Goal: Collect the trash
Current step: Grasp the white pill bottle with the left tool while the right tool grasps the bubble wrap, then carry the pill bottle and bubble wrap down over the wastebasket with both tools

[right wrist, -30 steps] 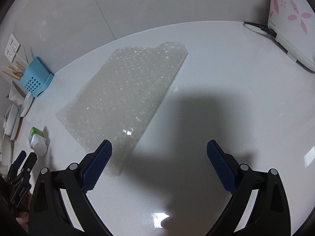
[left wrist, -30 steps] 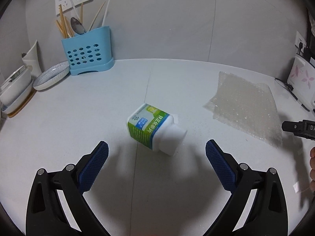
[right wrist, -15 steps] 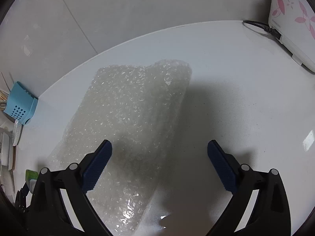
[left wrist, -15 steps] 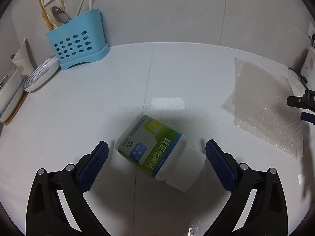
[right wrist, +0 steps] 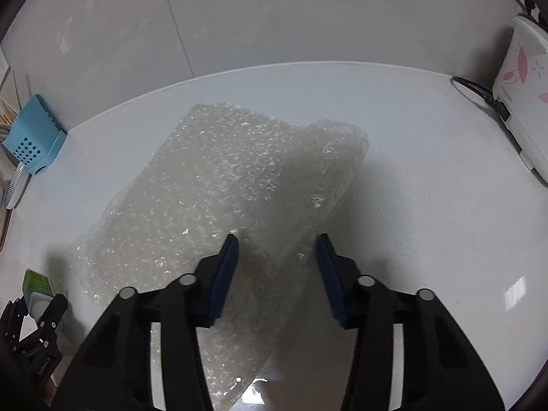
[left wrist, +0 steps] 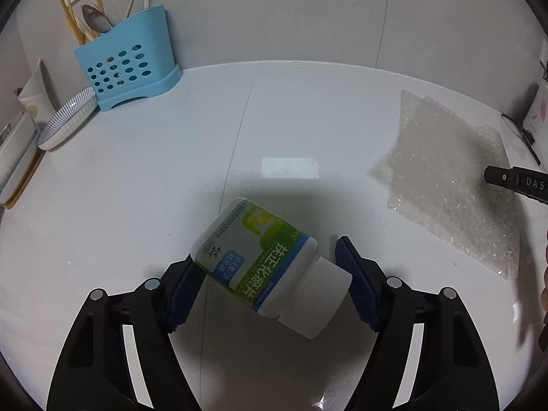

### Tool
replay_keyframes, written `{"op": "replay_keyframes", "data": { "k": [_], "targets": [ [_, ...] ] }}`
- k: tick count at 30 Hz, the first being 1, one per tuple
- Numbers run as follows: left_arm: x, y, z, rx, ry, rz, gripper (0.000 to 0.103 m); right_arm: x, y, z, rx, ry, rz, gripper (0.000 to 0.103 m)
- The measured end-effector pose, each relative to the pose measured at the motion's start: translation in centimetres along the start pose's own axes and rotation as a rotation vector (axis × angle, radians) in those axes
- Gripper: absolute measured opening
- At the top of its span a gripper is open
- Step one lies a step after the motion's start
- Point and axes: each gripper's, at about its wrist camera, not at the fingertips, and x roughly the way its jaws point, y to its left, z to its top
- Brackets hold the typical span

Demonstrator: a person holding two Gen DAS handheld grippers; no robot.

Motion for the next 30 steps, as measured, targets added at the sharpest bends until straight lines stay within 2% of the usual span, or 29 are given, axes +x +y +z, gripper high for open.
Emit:
{"op": "replay_keyframes", "data": {
  "k": [1,2,5,14,22,30],
  "targets": [
    [-0.1,-0.2,-0.1,0.005,0.004,0.004,0.073,0.0,-0.2,0.1,0.004,0.007,0.017,0.024],
    [-0.3,-0.4,-0.3,0.010,0.005,0.009,0.073,0.0,-0.8,0.2,0.019,0.020,0.069,0.014],
    [-0.8,-0.9,-0.6,0.018,-0.008,0.013,0.073,-0.3,-2.0,0.0,0.063,0.029,0.113,0.010],
    [-3.9,-1.7,-1.1,0.003,-0.055,0.026,0.073,-3.3,-3.5,-1.1,0.054,-0.034,0.090,0.009],
    [-8.2,-2.8,-2.2,-0.012,-0.105,0.038,0.073,-9.0,-5.9,-2.8,0.040,-0.106,0.075,0.009],
    [-12.2,-3.7,-4.4,-0.036,-0.139,0.019,0.073,-14.8,-7.3,-5.8,0.000,-0.181,0.066,0.009]
  ]
}}
